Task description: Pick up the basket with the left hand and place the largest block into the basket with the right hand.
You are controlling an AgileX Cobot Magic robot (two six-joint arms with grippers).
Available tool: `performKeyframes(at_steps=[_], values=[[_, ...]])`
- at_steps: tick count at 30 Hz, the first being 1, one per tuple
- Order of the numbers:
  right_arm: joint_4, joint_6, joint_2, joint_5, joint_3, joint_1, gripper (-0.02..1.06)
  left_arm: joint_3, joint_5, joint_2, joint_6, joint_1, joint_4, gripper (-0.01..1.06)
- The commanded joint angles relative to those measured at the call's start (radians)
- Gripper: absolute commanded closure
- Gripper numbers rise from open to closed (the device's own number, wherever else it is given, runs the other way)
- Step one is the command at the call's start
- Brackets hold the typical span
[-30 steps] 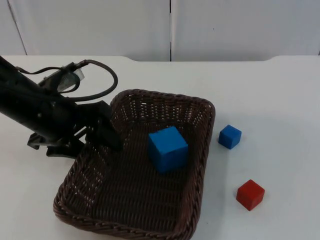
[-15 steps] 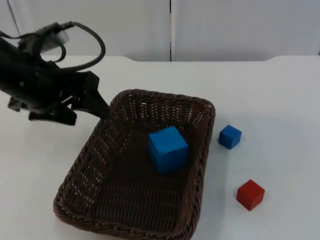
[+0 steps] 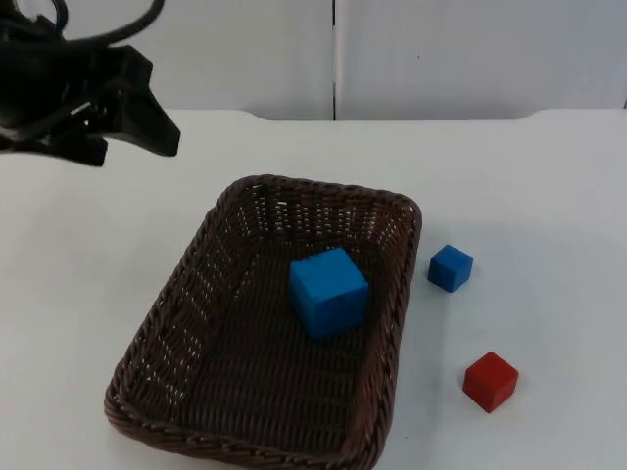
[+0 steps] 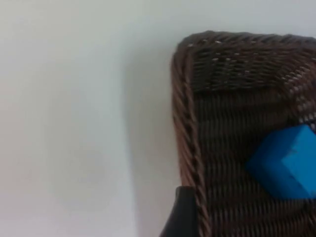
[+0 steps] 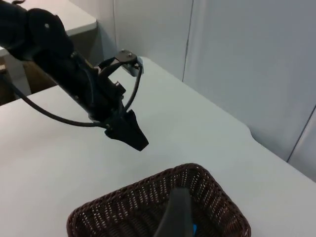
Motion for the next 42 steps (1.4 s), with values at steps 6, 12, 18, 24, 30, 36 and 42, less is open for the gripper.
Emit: performKeyframes(at_steps=[6,12,18,24,30,36,42], values=[[-0.005,0.011,-0.027,0.024,0.009,-0.003,0.38,0.002,0.078,-0.116,-0.130,0.002,0.143,0.36],[-0.004,0.025,-0.113,-0.024,0.118,-0.003,0.38,0.002,0.099,-0.274,-0.190,0.002,0.225,0.36],[0.001,0.030,-0.225,-0.038,0.215,-0.003,0.38,0.002,0.132,-0.422,-0.198,0.002,0.246,0.36],[0.001,0.056,-0.345,-0.036,0.282,-0.003,0.38,0.002,0.158,-0.560,-0.198,0.002,0.269,0.36],[0.001,0.074,-0.422,-0.015,0.324,-0.003,0.38,0.018,0.159,-0.648,-0.198,0.002,0.284,0.36],[0.001,0.074,-0.538,-0.005,0.403,-0.003,0.38,0.096,0.135,-0.776,-0.194,0.002,0.316,0.36],[0.001,0.074,-0.650,0.047,0.472,-0.003,0.38,0.207,0.127,-0.910,-0.194,0.002,0.343,0.36]])
